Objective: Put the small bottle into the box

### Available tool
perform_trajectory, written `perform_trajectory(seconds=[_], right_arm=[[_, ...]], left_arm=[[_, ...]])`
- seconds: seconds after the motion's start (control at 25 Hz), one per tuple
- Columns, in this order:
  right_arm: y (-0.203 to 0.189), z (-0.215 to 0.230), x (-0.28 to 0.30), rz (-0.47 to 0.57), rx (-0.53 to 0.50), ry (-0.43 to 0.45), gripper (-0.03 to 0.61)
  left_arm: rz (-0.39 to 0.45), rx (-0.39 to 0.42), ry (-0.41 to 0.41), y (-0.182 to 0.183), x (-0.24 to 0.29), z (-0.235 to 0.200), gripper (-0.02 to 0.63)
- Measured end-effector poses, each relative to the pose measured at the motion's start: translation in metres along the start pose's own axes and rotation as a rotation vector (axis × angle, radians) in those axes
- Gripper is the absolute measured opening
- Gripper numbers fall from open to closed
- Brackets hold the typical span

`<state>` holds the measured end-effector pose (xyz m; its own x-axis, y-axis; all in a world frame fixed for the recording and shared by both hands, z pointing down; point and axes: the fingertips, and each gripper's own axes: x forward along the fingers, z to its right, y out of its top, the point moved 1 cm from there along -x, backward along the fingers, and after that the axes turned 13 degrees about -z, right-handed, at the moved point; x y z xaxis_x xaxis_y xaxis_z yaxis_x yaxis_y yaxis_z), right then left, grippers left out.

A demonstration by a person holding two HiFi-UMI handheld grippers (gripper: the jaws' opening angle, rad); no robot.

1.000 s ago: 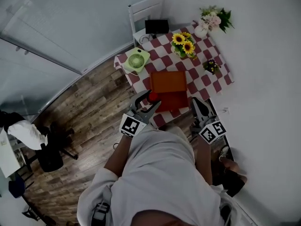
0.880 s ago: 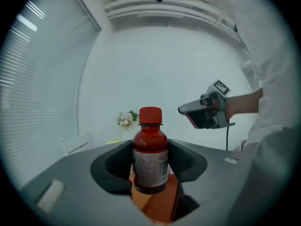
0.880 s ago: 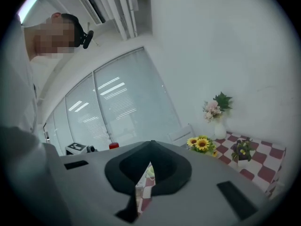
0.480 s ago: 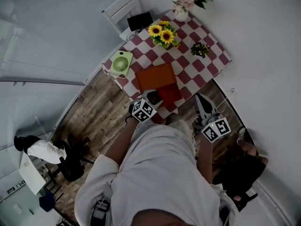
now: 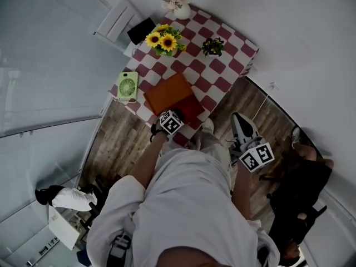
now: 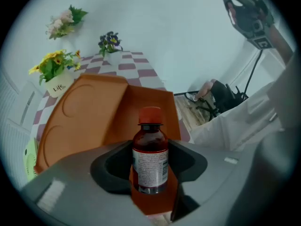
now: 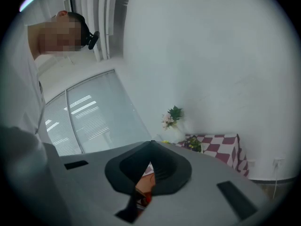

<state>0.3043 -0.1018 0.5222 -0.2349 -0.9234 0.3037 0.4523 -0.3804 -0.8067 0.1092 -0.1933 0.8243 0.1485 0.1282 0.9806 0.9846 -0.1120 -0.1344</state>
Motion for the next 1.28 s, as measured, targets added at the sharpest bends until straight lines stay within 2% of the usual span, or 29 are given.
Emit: perform_trajectory(seconds=[0.2, 0.4, 0.56, 0.8, 1.04, 1.28], right_arm=[[-0.011, 0.015, -0.025, 0.012, 0.043, -0.059, 0.002], [-0.021, 0.024, -0.041, 0.014, 0.072, -0.096, 0.002], [-0.020, 0.020, -0.042, 0.018, 0.068, -0.092, 0.002], [-0.019, 0.013, -0.041, 0.014, 0.053, -0.081, 0.002], [-0.016, 0.007, -0.040, 0.015, 0.045, -0.068, 0.002], [-0.012, 0.002, -0.036, 0.021, 0.029, -0.038, 0.002]], left_arm=[[-0.119, 0.013, 0.005, -0.011, 0.029, -0.009, 0.218], [-0.158, 0.027, 0.007, -0.012, 0.039, -0.007, 0.219], [-0.195, 0.021, 0.019, -0.013, 0.042, -0.009, 0.219], [-0.204, 0.062, 0.035, -0.013, 0.047, -0.006, 0.236], [-0.173, 0.053, 0.008, -0.006, 0.026, -0.003, 0.307], [-0.084, 0.114, 0.028, -0.007, 0.002, 0.000, 0.407]])
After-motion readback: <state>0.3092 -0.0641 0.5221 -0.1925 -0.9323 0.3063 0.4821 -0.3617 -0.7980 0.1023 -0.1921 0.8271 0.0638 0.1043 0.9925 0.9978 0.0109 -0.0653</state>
